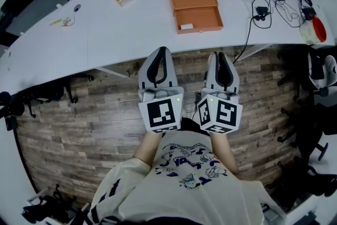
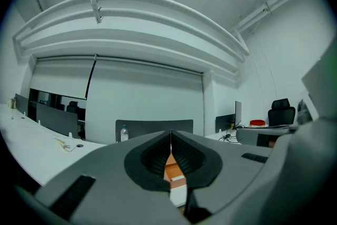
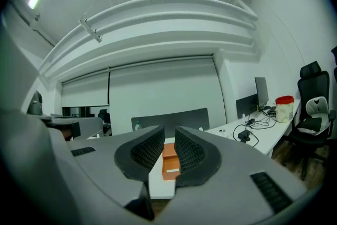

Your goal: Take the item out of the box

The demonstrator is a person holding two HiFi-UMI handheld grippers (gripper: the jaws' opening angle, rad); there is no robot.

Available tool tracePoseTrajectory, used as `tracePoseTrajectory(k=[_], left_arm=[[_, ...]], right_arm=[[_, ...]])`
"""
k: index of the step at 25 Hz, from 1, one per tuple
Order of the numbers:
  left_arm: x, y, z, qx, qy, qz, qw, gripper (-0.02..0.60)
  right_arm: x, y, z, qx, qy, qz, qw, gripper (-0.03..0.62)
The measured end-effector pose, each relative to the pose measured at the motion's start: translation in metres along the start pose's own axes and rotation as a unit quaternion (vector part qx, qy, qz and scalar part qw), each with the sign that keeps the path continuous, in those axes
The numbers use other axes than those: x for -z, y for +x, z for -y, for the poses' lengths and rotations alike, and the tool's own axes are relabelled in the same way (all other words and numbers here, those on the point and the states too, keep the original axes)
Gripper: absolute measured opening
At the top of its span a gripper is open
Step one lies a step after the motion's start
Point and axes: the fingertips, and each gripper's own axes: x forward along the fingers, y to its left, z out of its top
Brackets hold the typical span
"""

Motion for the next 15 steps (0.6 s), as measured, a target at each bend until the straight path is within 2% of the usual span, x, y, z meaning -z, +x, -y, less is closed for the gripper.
tracePoseTrajectory(k=[15], left_arm=[[0.013, 0.061, -0.009, 0.000, -0.004, -0.017, 0.9998, 0.018]], right_arm=[[0.006, 0.059, 0.012, 0.004, 0.003, -0.013, 1.000, 0.072]])
